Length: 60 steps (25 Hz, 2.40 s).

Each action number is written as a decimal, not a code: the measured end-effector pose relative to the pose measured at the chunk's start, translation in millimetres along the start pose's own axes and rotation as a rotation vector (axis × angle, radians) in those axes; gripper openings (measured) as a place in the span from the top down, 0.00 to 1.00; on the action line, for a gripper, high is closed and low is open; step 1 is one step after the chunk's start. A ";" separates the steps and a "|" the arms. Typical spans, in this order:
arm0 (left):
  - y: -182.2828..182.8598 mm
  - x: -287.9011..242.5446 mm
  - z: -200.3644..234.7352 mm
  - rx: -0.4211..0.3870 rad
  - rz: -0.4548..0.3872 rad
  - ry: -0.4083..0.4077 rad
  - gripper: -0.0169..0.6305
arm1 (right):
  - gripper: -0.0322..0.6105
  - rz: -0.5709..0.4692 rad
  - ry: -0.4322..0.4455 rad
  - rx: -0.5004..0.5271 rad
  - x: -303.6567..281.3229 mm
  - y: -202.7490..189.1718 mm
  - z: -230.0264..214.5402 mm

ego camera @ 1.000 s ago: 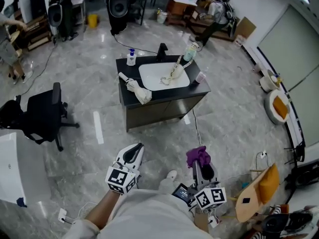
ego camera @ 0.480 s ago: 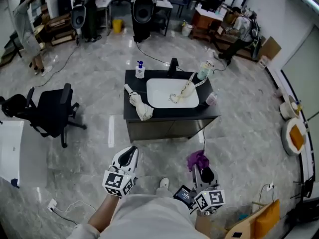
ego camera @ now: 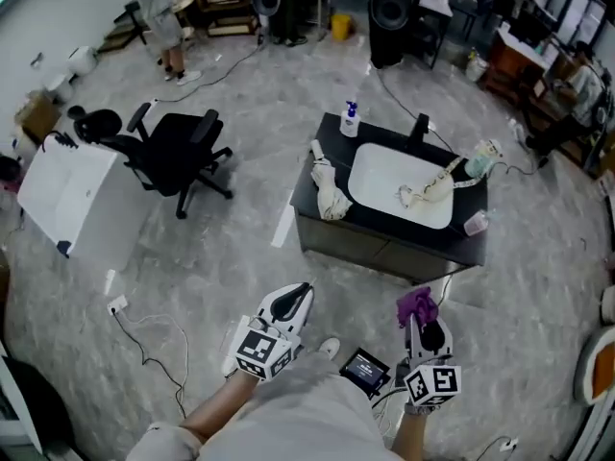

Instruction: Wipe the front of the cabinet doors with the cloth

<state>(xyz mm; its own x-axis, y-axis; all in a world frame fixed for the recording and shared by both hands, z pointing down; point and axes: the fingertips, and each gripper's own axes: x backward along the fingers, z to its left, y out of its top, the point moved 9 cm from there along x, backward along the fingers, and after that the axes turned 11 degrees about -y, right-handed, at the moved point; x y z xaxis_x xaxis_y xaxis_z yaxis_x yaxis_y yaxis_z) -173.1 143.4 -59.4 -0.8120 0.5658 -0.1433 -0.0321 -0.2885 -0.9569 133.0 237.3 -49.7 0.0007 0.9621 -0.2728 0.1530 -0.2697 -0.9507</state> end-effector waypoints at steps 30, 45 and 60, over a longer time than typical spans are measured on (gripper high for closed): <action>-165.9 -4.1 277.6 0.067 0.135 0.083 0.92 | 0.72 0.267 0.352 0.241 -273.7 -167.0 184.5; -313.7 -61.1 322.1 0.236 0.157 0.025 0.92 | 0.72 0.321 0.266 0.203 -387.6 -309.3 202.8; -313.4 -80.3 371.8 0.083 0.196 0.038 0.92 | 0.72 0.256 0.156 0.150 -469.5 -333.3 212.5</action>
<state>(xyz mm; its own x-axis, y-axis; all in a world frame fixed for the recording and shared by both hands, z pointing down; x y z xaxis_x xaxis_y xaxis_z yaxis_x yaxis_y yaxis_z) -314.6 -98.7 345.9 -0.7851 0.5206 -0.3356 0.0754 -0.4576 -0.8860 -128.3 -133.3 363.9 0.1730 0.8541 -0.4905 -0.0186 -0.4951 -0.8686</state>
